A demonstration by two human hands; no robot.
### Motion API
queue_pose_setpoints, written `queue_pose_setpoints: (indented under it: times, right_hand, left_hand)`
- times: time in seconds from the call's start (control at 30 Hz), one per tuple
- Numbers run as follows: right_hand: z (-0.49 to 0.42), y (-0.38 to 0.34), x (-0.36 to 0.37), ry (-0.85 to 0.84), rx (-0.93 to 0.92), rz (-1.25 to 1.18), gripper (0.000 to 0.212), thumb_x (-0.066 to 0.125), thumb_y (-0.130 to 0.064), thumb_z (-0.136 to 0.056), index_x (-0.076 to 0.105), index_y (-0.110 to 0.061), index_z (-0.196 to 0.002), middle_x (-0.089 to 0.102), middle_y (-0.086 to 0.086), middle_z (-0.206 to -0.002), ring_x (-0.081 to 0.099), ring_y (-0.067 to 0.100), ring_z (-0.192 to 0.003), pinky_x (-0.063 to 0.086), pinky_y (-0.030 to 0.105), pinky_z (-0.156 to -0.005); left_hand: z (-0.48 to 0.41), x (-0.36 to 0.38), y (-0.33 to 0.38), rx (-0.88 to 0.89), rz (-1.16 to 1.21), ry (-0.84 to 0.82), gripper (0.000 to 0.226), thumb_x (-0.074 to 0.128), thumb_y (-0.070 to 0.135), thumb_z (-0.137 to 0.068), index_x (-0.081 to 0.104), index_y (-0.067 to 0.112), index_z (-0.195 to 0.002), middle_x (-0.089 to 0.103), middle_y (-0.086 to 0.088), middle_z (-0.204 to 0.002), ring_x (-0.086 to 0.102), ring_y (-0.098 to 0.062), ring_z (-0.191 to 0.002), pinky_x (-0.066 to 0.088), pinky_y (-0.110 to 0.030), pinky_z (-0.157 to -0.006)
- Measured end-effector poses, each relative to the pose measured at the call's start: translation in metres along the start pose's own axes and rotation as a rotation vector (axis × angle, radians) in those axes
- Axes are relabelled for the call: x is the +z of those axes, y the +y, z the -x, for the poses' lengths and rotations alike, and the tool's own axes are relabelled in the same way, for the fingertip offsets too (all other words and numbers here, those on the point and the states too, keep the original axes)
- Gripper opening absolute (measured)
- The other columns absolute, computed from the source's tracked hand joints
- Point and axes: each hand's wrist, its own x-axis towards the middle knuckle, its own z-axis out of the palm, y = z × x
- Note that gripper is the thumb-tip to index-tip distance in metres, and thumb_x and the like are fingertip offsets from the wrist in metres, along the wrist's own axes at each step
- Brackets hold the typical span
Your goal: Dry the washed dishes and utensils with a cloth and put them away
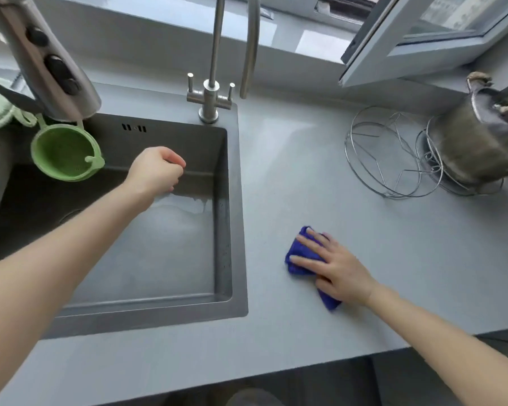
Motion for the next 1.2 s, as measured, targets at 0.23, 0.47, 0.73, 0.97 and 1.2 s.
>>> queue_pose_setpoints:
  times: [0.23,0.47,0.73,0.97,1.2]
  right_hand:
    - [0.003,-0.021,-0.031,0.153,0.709,-0.006,0.072,0.04,-0.061,-0.086,0.029,-0.026,-0.148,0.033,0.016,-0.152,0.037,0.036,-0.136,0.031,0.056,-0.106]
    - [-0.03,-0.047,0.025,0.13,0.919,-0.056,0.051,0.035,-0.038,-0.09,0.04,-0.019,-0.137,0.046,0.022,-0.142,0.037,0.044,-0.125,0.027,0.064,-0.101]
    - [-0.121,0.044,0.004,0.161,0.295,-0.04,0.045,0.036,-0.037,-0.093,0.037,-0.028,-0.138,0.044,0.015,-0.146,0.034,0.039,-0.13,0.025,0.059,-0.106]
    - [-0.254,0.107,-0.04,-0.003,0.089,0.01,0.057,0.018,-0.047,-0.093,0.036,-0.032,-0.145,0.028,0.01,-0.155,0.024,0.038,-0.142,0.011,0.056,-0.115]
    - [-0.287,0.119,-0.05,0.003,0.149,0.008,0.051,0.026,-0.044,-0.101,0.012,-0.04,-0.15,0.003,0.002,-0.162,-0.002,0.027,-0.148,-0.006,0.049,-0.118]
  left_hand:
    - [0.012,0.006,0.003,0.029,-0.024,-0.034,0.02,0.049,0.003,-0.086,0.065,0.011,-0.095,0.063,-0.008,-0.087,0.062,-0.024,-0.083,0.053,-0.032,-0.071]
    - [0.011,0.016,0.008,-0.002,-0.044,-0.051,0.018,0.05,0.005,-0.084,0.064,0.016,-0.09,0.066,-0.009,-0.084,0.062,-0.026,-0.077,0.055,-0.041,-0.082]
    - [-0.019,0.018,0.025,-0.07,-0.028,0.028,0.02,0.049,0.006,-0.085,0.064,0.018,-0.088,0.064,-0.004,-0.081,0.064,-0.025,-0.079,0.055,-0.04,-0.08]
    - [-0.049,0.017,0.031,-0.109,-0.027,0.091,0.019,0.049,0.006,-0.085,0.064,0.018,-0.085,0.063,-0.006,-0.078,0.064,-0.026,-0.078,0.055,-0.04,-0.081]
    - [-0.05,0.009,0.037,-0.109,-0.013,0.12,0.02,0.049,0.004,-0.085,0.065,0.013,-0.091,0.062,-0.008,-0.081,0.062,-0.024,-0.08,0.055,-0.037,-0.078]
